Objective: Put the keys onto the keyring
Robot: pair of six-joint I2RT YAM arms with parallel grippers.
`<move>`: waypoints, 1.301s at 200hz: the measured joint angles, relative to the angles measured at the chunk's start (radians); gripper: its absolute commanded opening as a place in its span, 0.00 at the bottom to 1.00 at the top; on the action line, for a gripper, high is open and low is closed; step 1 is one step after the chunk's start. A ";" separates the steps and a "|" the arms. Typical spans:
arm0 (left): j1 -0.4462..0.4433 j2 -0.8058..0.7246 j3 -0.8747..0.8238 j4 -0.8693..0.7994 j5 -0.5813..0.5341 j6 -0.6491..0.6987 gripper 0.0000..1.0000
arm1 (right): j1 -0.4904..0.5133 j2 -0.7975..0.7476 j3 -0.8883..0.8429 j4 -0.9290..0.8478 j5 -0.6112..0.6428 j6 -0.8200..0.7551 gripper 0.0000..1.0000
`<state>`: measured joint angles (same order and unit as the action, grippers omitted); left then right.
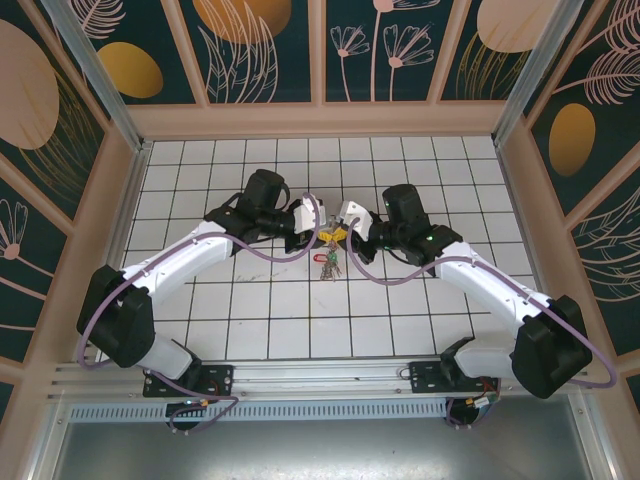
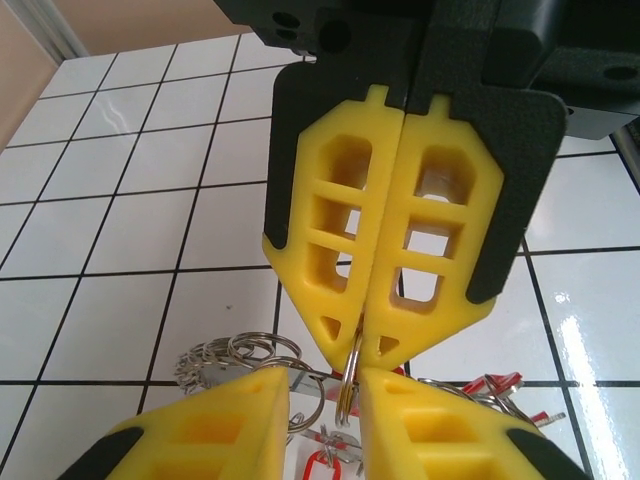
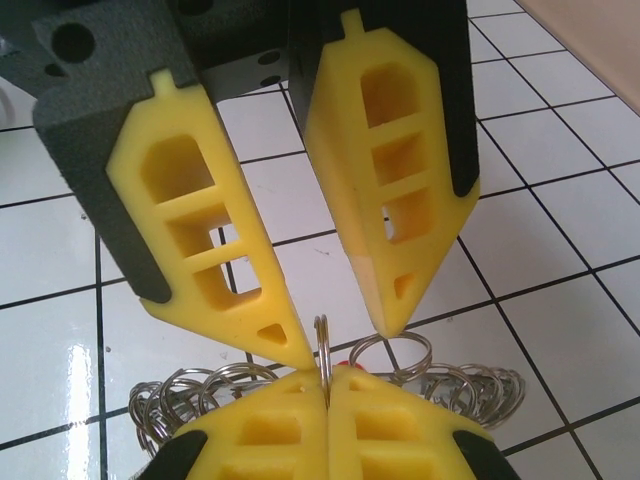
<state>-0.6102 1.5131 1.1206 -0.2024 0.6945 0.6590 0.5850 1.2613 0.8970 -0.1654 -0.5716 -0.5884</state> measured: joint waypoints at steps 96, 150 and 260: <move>-0.003 0.018 0.023 -0.045 0.012 0.033 0.00 | -0.001 0.000 0.000 -0.002 0.005 0.001 0.05; 0.023 0.012 0.002 -0.003 0.077 -0.009 0.00 | -0.001 0.000 0.000 0.013 0.006 0.003 0.13; 0.063 0.008 -0.039 0.111 0.207 -0.093 0.00 | -0.006 -0.010 -0.010 0.064 -0.028 0.021 0.00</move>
<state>-0.5476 1.5211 1.0817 -0.0910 0.9012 0.5655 0.5789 1.2518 0.8871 -0.1009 -0.5999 -0.5674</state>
